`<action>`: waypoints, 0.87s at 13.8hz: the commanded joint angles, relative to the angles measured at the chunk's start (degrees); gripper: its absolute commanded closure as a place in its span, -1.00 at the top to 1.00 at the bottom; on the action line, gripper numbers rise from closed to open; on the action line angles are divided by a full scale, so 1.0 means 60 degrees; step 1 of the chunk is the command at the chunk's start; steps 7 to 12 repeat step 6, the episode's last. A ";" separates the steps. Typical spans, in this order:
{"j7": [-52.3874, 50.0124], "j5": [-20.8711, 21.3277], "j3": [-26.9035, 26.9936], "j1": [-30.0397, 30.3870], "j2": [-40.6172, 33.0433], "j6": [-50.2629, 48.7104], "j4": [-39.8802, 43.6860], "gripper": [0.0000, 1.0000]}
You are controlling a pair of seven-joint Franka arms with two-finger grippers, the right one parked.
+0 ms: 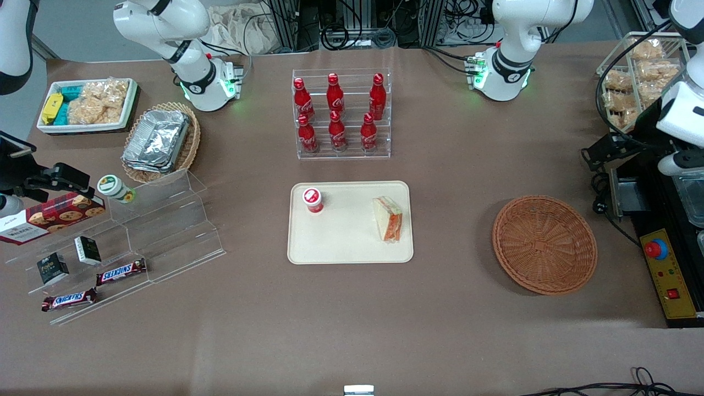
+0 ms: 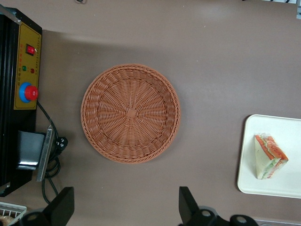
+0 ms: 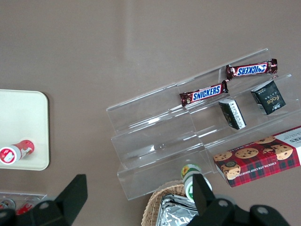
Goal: Place sandwich from basket to tray
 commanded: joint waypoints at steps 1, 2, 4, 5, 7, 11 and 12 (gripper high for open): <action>0.0111 -0.0119 0.0163 -0.0201 -0.0890 0.0391 -0.1032 1.00; 0.0097 -0.0119 0.0149 -0.0201 -0.0890 0.0361 -0.1003 1.00; -0.0094 -0.0061 0.0148 -0.0201 -0.0760 0.0201 -0.0697 1.00; -0.0036 0.0056 0.0090 -0.0201 -0.0556 0.0098 -0.0506 1.00; -0.0122 0.0057 0.0061 -0.0216 -0.0423 0.0025 -0.0316 1.00; -0.0122 0.0057 0.0061 -0.0216 -0.0423 0.0025 -0.0316 1.00; -0.0122 0.0057 0.0061 -0.0216 -0.0423 0.0025 -0.0316 1.00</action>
